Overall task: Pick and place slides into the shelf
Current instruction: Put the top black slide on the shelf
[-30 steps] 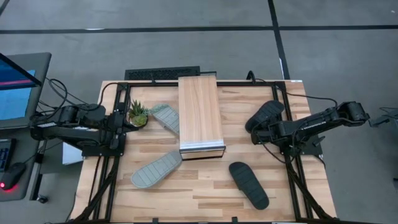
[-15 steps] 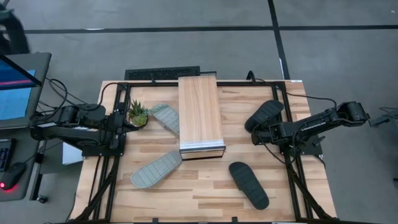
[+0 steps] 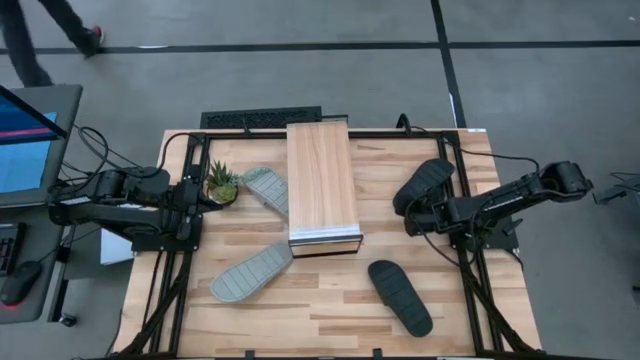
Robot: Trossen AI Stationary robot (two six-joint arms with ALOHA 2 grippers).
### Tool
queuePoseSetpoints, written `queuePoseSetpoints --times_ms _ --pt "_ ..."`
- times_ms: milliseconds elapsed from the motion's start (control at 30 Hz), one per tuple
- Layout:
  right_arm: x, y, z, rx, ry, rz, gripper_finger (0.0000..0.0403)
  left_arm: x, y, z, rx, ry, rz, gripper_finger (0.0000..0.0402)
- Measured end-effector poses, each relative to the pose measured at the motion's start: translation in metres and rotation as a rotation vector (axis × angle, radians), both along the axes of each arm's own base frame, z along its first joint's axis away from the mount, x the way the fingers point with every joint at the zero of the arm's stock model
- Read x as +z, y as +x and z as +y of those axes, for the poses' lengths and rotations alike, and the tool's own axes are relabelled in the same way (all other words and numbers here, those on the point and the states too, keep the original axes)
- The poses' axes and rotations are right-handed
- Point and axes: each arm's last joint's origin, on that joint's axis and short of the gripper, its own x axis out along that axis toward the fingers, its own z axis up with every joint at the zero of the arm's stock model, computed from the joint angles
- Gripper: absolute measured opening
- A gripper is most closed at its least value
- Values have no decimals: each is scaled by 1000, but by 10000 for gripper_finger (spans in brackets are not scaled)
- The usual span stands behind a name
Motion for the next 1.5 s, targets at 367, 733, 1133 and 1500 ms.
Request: queuePoseSetpoints --times_ms 367,733,1133,1500 --pt "23 16 6 116 -4 22 1 0 0 0 0 0 0 0" --pt "39 28 8 182 -38 0 1 0 0 0 0 0 0 0" --pt "62 34 22 263 -75 10 1 0 0 0 0 0 0 0" --pt "89 31 21 339 -175 178 1 0 0 0 0 0 0 0"
